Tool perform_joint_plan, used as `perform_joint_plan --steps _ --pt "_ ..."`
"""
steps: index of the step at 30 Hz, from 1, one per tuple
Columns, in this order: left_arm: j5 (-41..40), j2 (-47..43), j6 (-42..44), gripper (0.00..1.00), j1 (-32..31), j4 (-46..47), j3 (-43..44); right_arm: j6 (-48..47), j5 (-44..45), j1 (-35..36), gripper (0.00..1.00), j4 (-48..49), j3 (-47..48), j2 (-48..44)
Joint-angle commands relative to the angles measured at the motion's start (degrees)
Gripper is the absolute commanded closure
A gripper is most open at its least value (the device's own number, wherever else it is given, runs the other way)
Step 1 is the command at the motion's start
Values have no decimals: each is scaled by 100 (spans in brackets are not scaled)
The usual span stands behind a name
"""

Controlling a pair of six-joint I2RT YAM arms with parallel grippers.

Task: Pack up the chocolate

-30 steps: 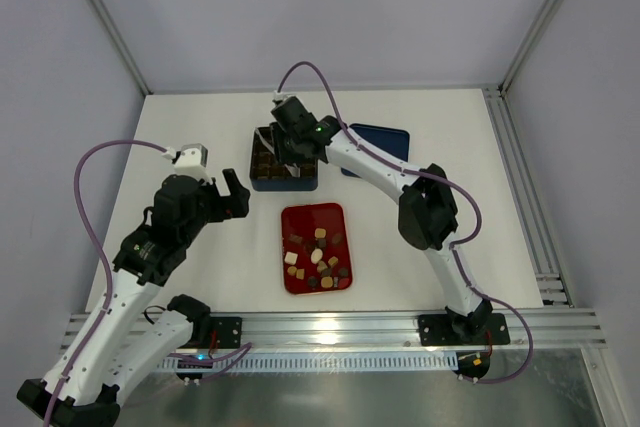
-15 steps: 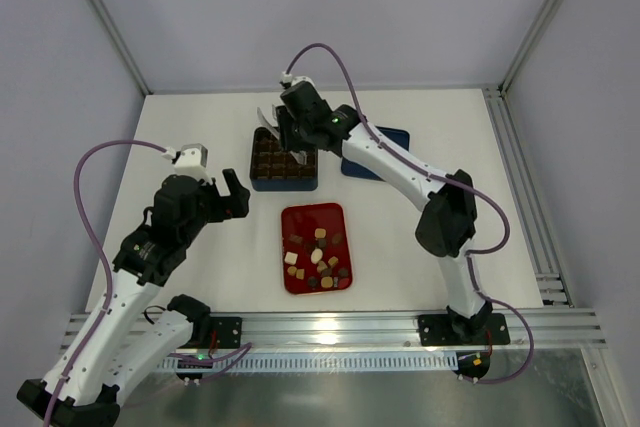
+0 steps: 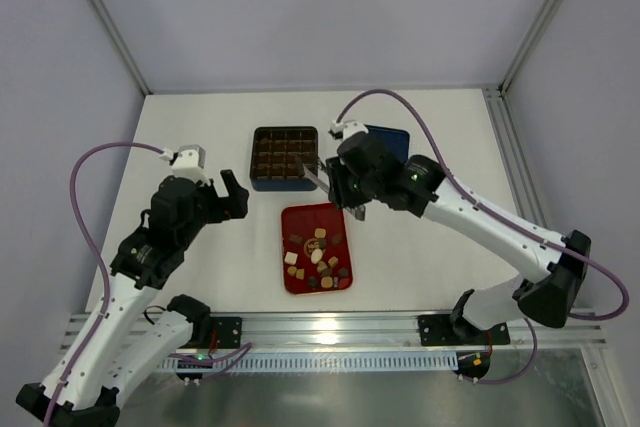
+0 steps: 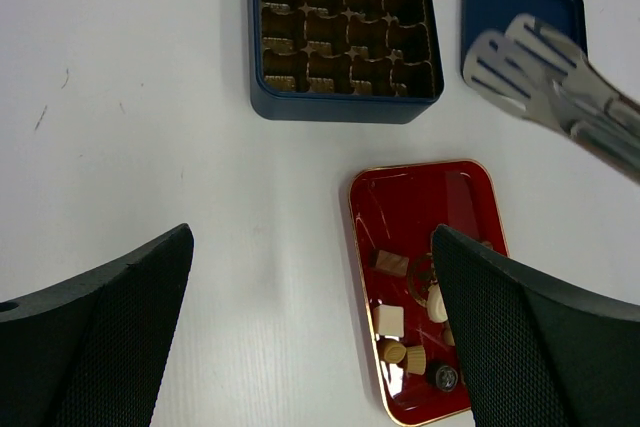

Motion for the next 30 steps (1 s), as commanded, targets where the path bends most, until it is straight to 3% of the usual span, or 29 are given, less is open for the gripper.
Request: perform_joint_plan --steps 1,6,14,30 --pt "-29 -55 -39 0 -14 20 119 192 -71 190 57 -319 -605 -632" --pt "41 6 -47 0 -14 46 128 359 -125 611 57 -714 -1168 -1187" --pt "24 50 -47 0 -14 55 119 333 -291 1376 57 -426 -1354 -880" --pt "-3 50 -39 0 -14 20 119 -10 -301 1640 57 -258 -1195 -115"
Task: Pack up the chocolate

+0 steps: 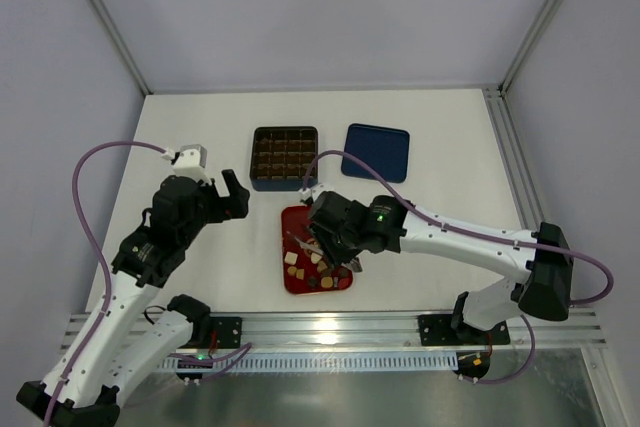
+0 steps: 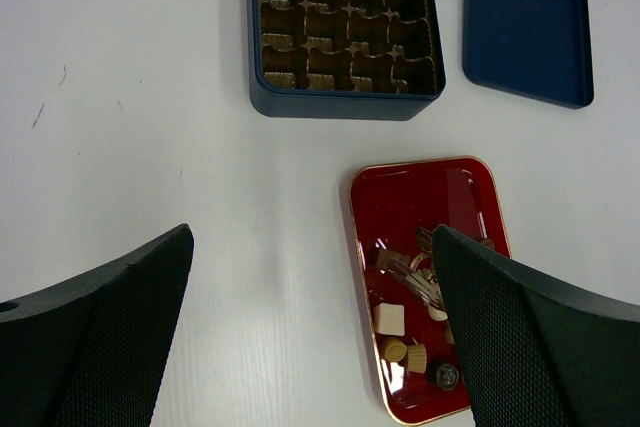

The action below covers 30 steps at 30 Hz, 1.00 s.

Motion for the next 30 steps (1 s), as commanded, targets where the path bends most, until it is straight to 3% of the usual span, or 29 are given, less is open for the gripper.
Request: perform_joint_plan --steps 1,16,30 --pt "-25 -15 -39 0 -14 13 119 -115 -27 47 57 236 171 3" --pt "-33 -51 -39 0 -14 -4 119 -238 -19 56 58 263 206 398" --pt "-7 -42 -39 0 -14 -13 119 -291 -54 65 69 175 346 513"
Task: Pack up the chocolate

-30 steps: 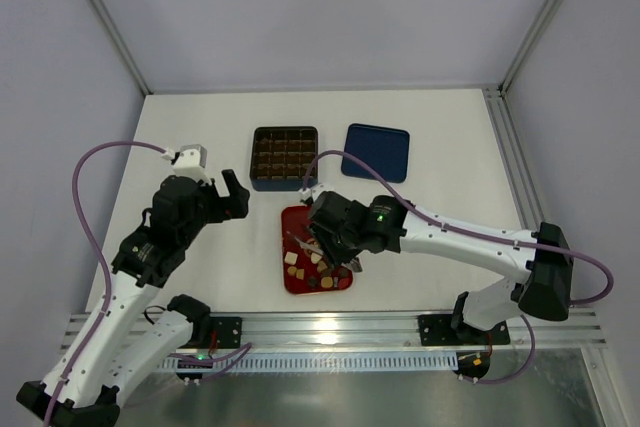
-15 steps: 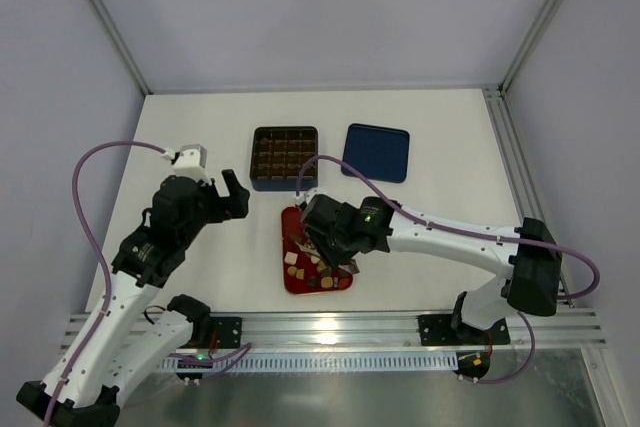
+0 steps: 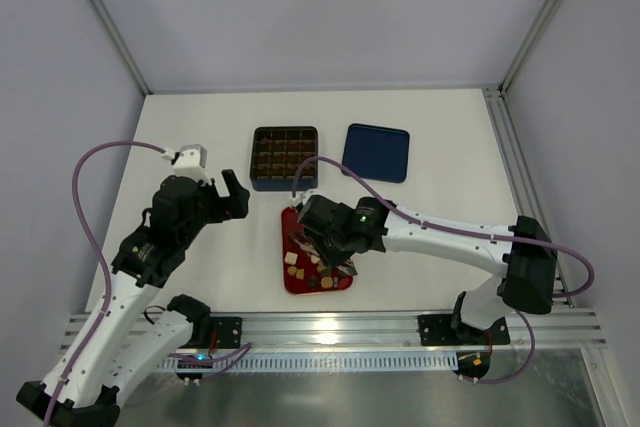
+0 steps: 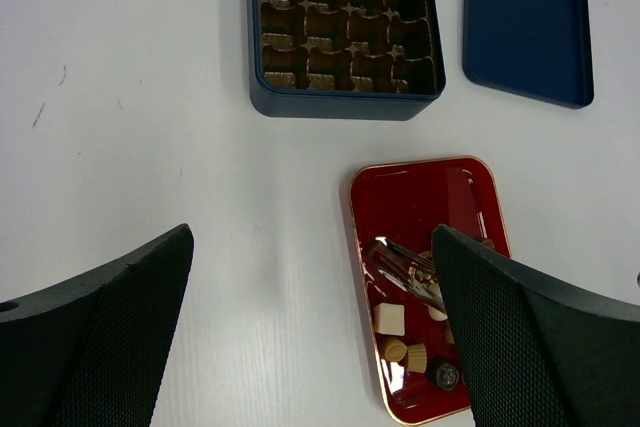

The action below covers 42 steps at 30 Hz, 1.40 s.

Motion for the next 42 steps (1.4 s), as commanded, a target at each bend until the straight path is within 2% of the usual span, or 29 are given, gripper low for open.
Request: perform_joint_plan --steps 1,9,28,34,42 --pt "-16 -48 -39 0 -14 -9 119 -88 27 41 69 13 320 12" --pt "2 -13 -39 0 -14 9 128 -87 27 32 64 -75 373 127" --pt "-16 -48 -39 0 -14 18 119 -61 27 32 63 -49 382 197" --pt "-33 -83 -30 0 -14 0 119 -26 -70 -29 71 -31 417 144" --pt "-25 -83 -39 0 -14 0 119 0 71 -205 72 -233 575 -119"
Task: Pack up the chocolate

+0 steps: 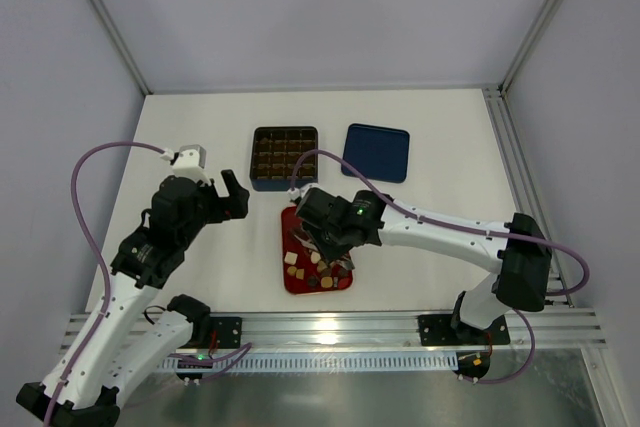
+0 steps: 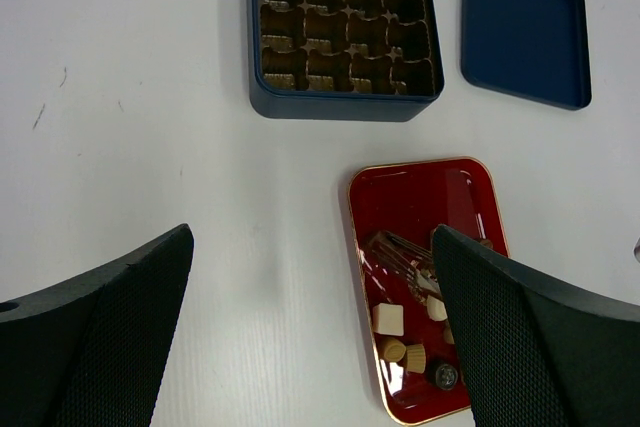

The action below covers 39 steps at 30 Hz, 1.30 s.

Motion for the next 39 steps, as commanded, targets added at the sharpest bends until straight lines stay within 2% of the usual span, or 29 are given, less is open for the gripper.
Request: perform_joint_plan --steps 1,14,22,32,39 --pt "-25 -48 -39 0 -14 0 119 20 95 -83 72 -98 287 -366" --pt "-25 -48 -39 0 -14 0 119 73 139 -276 73 -142 331 -718" --pt "-7 -48 -56 0 -14 0 110 -50 104 -610 75 -89 796 -683" --pt "-16 -13 -39 0 -14 9 119 -401 -37 -1410 75 350 1894 98" --pt "-33 -5 -30 0 -14 35 119 -665 95 -1814 75 482 3291 1477"
